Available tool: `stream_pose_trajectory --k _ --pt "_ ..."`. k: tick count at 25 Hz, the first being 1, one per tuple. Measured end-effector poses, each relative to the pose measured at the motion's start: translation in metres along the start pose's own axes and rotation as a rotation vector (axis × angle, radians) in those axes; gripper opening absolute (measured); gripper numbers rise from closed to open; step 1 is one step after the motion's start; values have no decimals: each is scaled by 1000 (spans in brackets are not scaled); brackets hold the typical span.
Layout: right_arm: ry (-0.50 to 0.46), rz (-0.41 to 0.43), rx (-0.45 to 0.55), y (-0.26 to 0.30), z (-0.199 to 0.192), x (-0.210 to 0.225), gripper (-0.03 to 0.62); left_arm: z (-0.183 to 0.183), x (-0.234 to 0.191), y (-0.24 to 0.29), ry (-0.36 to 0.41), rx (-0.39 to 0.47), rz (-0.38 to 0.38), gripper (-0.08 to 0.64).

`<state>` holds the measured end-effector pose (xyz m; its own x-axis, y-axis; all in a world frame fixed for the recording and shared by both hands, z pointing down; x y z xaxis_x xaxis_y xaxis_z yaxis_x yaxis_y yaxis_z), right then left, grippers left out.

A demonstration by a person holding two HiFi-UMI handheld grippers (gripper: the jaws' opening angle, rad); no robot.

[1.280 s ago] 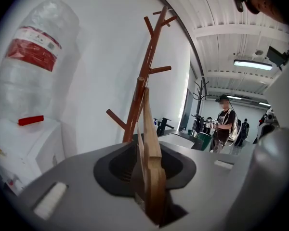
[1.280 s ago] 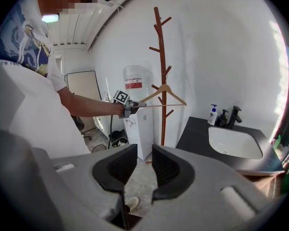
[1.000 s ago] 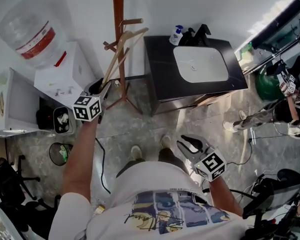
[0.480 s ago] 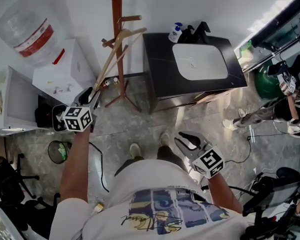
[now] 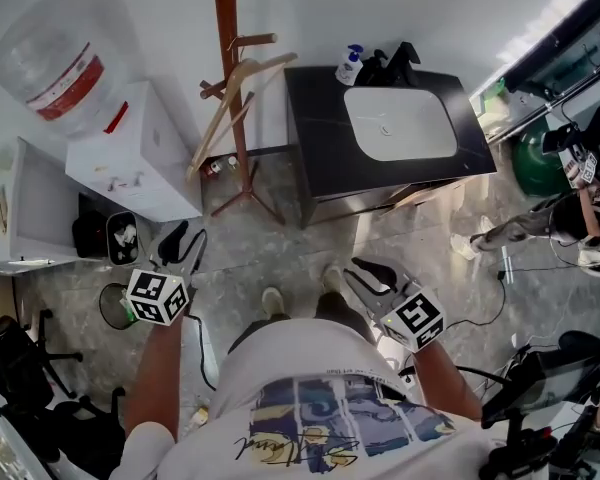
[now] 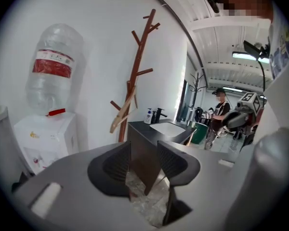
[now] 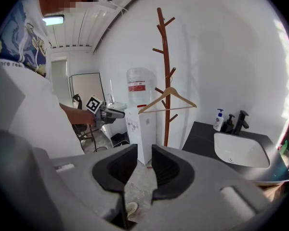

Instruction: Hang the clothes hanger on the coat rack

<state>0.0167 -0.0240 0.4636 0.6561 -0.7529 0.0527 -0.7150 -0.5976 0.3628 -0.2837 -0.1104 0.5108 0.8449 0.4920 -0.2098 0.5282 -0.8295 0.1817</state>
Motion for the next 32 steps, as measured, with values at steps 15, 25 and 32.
stream_pose_trajectory --k 15,25,32 --pt "-56 88 146 33 59 -20 63 64 175 -5 -44 68 -431 157" --pt "-83 109 178 46 71 -29 40 75 184 5 -77 73 -523 186" --pt "-89 101 173 43 74 -29 25 67 178 7 -55 36 -512 183"
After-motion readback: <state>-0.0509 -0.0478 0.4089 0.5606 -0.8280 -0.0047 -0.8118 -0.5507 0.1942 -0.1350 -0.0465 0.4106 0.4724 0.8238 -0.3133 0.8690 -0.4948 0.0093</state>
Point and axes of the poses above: the fingertips, and each gripper's own axes: y forward along the fingers, x to its right, z out of its top, the point moved 2 cm from there along -y, backward along the fingers, and after that the axes turned 10 degrees about x, right-handed, at the moved point
